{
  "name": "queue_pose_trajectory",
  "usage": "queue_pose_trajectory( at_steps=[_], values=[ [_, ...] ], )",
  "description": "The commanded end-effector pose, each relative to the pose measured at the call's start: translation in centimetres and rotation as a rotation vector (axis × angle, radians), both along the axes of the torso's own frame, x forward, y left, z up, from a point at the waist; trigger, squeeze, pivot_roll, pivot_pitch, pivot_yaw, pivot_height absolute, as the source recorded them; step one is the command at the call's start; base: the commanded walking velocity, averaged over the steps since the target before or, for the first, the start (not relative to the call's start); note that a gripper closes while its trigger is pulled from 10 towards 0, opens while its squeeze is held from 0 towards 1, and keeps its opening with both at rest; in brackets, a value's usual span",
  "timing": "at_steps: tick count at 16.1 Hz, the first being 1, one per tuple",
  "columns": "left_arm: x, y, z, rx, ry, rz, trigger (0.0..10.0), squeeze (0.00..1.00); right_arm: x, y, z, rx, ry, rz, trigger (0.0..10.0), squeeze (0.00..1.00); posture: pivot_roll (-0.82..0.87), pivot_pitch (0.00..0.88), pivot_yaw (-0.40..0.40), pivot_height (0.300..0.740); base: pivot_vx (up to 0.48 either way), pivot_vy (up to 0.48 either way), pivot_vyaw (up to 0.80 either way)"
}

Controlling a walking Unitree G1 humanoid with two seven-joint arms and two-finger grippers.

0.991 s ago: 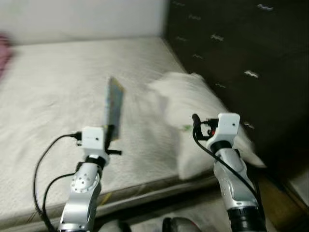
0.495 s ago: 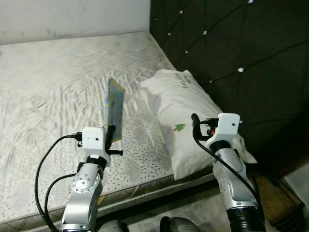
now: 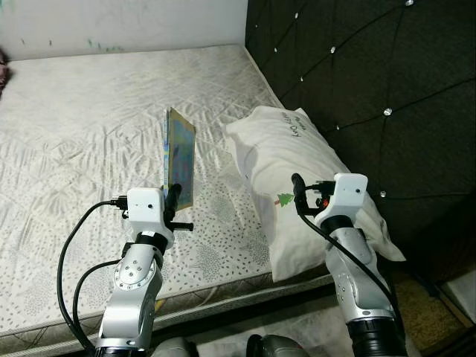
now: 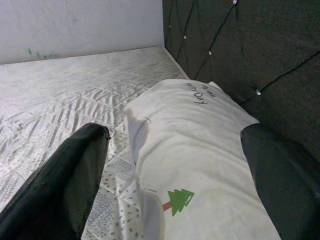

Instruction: Clean up the room

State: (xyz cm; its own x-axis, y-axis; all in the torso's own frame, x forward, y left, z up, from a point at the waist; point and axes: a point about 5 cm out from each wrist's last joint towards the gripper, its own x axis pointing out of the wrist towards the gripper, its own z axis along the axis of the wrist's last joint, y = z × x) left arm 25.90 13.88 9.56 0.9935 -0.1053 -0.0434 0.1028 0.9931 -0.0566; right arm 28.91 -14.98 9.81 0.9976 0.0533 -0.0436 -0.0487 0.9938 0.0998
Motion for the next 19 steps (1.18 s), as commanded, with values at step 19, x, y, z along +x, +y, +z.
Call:
queue_pose_trajectory(
  at_steps=[19],
  values=[
    [0.2,1.2,0.4,0.001,0.000,0.081,10.0,0.00,-0.3,-0.4,-0.2,-0.034,0.012,0.023,10.0,0.00,-0.01,0.080,-0.029,0.604,0.000,0.000,0.00]
  ],
)
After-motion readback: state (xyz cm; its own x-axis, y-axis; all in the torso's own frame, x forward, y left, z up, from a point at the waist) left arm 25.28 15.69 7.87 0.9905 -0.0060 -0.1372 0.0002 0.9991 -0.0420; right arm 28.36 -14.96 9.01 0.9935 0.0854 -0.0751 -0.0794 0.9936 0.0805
